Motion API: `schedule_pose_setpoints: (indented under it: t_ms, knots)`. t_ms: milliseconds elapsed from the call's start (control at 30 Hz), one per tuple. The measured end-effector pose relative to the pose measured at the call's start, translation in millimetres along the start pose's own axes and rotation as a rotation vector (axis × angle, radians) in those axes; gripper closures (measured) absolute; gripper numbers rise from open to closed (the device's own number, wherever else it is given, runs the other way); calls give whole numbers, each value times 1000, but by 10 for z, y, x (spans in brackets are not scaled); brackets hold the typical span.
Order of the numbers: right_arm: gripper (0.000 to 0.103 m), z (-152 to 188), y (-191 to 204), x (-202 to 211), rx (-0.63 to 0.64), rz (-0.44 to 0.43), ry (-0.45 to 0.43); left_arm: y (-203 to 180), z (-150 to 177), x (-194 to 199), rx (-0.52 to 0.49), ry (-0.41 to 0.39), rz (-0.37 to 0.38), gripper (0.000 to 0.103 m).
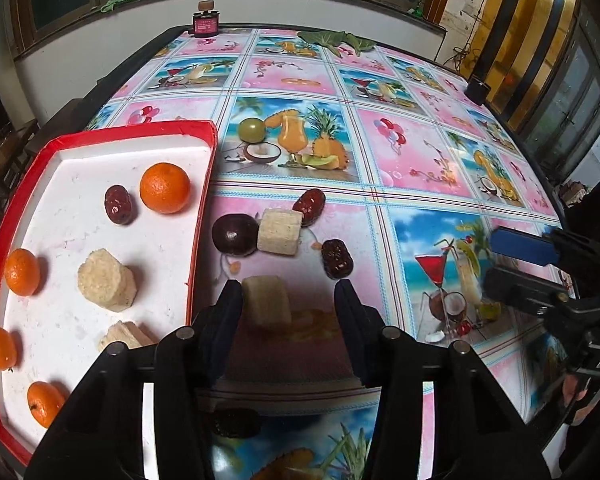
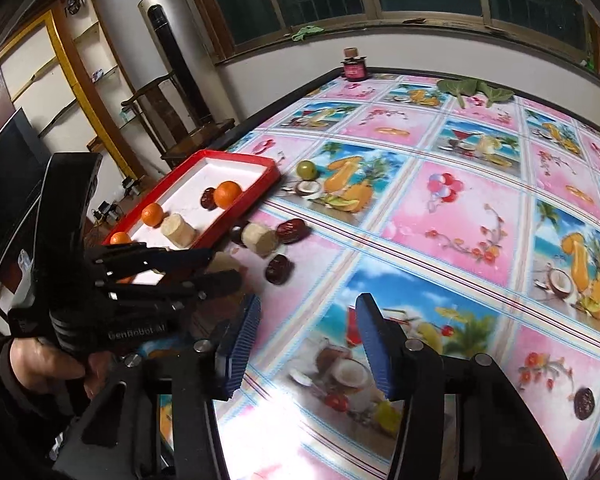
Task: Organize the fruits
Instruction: 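Move both tools back to the fruit on the tablecloth, then grasp a beige chunk with the left tool while the right tool grasps a red date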
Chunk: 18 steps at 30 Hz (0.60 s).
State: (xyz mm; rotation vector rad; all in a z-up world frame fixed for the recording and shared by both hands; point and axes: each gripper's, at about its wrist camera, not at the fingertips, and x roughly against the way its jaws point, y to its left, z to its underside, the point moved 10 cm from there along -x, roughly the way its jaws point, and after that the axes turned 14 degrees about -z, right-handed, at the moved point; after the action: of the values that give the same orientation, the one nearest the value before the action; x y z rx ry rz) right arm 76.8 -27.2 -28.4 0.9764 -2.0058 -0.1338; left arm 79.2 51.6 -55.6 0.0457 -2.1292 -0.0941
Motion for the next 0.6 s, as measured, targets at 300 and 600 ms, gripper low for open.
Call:
schedule_pose_setpoints:
  t_ms: [300, 600]
  knots:
    - [51, 372, -786, 756, -86, 158, -9, -94, 82, -148, -10, 34, 10, 79]
    - [50, 641, -1468, 1184, -156, 296, -4, -229, 100, -108, -20, 44, 40, 79]
